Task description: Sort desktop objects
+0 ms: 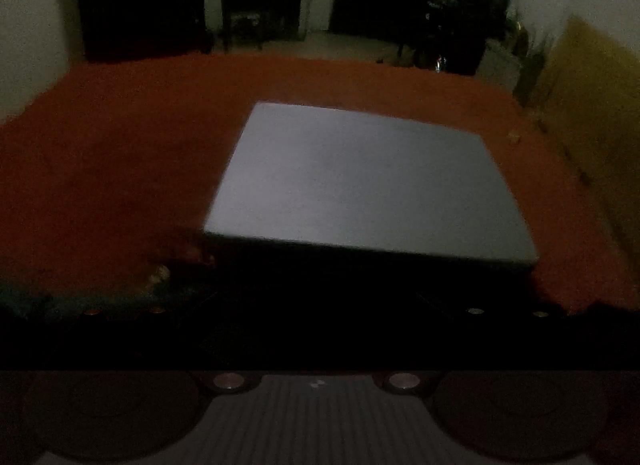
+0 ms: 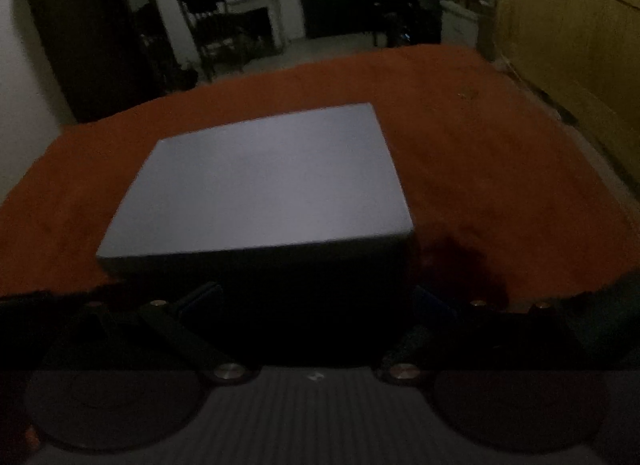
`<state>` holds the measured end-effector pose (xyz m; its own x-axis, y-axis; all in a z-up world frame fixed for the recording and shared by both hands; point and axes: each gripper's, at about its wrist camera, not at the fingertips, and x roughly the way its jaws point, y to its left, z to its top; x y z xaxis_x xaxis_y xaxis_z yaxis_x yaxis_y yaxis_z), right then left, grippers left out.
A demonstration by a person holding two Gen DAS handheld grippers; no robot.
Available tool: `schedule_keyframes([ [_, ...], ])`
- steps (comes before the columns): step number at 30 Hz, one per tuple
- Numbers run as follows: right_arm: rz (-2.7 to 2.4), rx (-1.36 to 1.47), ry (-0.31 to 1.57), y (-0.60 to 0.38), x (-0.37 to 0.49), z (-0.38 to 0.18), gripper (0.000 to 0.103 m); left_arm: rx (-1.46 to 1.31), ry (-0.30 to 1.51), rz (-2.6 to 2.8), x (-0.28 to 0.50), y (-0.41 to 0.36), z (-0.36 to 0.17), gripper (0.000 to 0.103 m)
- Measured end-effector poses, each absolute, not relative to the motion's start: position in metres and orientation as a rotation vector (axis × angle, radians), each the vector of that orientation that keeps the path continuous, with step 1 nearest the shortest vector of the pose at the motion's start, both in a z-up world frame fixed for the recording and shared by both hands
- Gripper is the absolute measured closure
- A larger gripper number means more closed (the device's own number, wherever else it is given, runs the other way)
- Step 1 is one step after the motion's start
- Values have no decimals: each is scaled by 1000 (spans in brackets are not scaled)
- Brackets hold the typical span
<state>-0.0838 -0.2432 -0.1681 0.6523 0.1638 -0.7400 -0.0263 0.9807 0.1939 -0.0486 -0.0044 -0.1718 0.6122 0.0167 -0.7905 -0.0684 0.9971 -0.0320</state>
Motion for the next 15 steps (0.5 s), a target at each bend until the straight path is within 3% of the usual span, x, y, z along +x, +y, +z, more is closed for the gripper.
schedule_keyframes([
  [6, 110, 168, 824, -240, -88, -164, 0, -131, 980, 11, -46, 5, -190, 1],
  [15, 78, 137, 870, -234, -82, -178, 0, -154, 946, 17, -62, 1, -184, 1],
])
